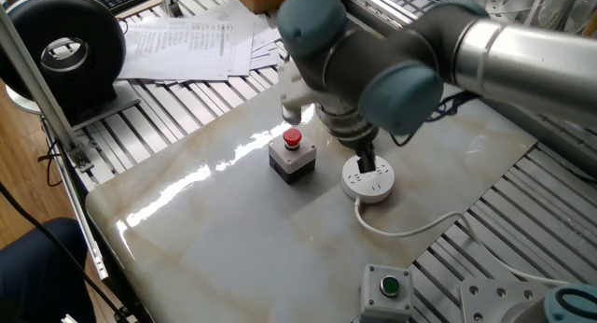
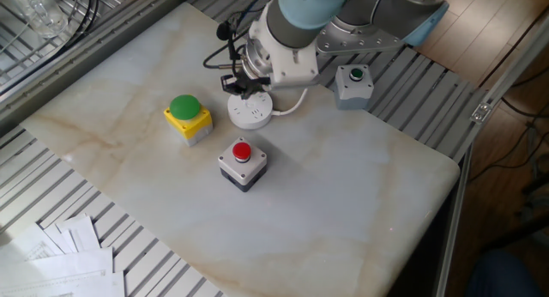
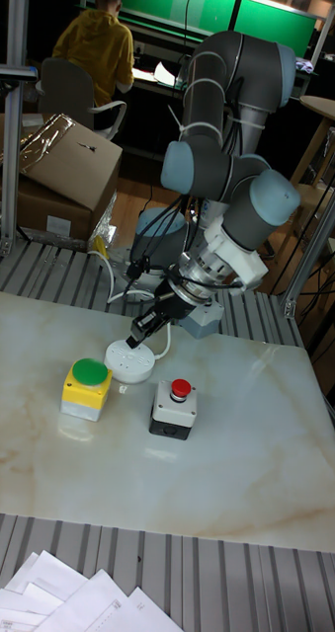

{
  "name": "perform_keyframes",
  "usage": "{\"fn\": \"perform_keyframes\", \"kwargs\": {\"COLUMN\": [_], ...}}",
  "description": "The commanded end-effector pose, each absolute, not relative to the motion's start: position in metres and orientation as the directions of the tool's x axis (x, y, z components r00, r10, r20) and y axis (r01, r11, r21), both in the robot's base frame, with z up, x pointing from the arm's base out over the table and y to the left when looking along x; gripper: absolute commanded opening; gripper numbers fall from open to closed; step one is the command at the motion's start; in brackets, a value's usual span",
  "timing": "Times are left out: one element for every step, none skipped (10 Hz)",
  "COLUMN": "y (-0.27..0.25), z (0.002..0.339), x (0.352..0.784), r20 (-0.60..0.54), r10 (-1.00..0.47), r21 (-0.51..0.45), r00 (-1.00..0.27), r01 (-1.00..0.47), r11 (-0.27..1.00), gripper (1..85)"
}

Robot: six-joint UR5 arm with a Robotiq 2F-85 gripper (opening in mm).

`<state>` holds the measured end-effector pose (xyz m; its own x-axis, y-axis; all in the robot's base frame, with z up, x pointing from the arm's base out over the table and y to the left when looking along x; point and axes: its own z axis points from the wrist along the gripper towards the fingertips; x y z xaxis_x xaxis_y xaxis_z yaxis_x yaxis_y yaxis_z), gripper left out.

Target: Turn off the power strip by pressing the button

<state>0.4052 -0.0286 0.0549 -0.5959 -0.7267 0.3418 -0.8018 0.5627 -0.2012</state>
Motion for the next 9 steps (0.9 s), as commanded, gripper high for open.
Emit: {"fn": "perform_keyframes", "kwargs": {"y": [-0.029, -0.031, -0.030, -0.028, -0.027, -0.026, -0.025, -0.024, -0.024], "z": [0.037, 0.036, 0.034, 0.033, 0.031, 0.029, 0.028, 0.027, 0.025], "x": [0.401, 0.399, 0.397, 0.393, 0.392, 0.391, 0.390, 0.389, 0.389], "r20": [0.330, 0.333, 0.334, 0.336, 0.336, 0.335, 0.335, 0.334, 0.332], "r10": [-0.735, -0.734, -0.736, -0.734, -0.731, -0.731, -0.730, -0.730, -0.730], "r21": [-0.201, -0.207, -0.206, -0.206, -0.212, -0.214, -0.214, -0.215, -0.218], "r00": [-0.592, -0.591, -0.589, -0.590, -0.594, -0.595, -0.596, -0.596, -0.597], "r01": [-0.805, -0.806, -0.808, -0.807, -0.804, -0.803, -0.802, -0.802, -0.802], "r11": [0.558, 0.555, 0.553, 0.554, 0.555, 0.556, 0.557, 0.557, 0.557], "gripper": [1.0, 1.0, 1.0, 1.0, 1.0, 1.0, 1.0, 1.0, 1.0]}}
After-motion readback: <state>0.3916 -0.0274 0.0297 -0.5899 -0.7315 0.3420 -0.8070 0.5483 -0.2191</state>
